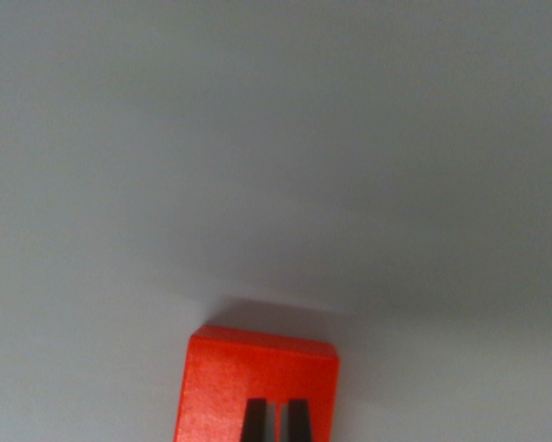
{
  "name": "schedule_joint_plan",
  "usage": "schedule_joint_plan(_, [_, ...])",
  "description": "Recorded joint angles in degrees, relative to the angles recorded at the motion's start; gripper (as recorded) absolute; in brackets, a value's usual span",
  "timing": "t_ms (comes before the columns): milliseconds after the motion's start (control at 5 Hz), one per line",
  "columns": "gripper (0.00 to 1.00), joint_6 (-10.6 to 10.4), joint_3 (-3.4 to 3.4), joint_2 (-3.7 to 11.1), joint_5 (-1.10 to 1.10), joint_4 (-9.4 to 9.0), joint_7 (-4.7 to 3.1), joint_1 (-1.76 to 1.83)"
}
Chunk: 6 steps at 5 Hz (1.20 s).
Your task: Reach red block
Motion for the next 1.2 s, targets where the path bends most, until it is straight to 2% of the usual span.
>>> schedule_joint_plan(1200, [0.0,-1.9,0.26,1.02,-0.07,-0.83,0.16,0.34])
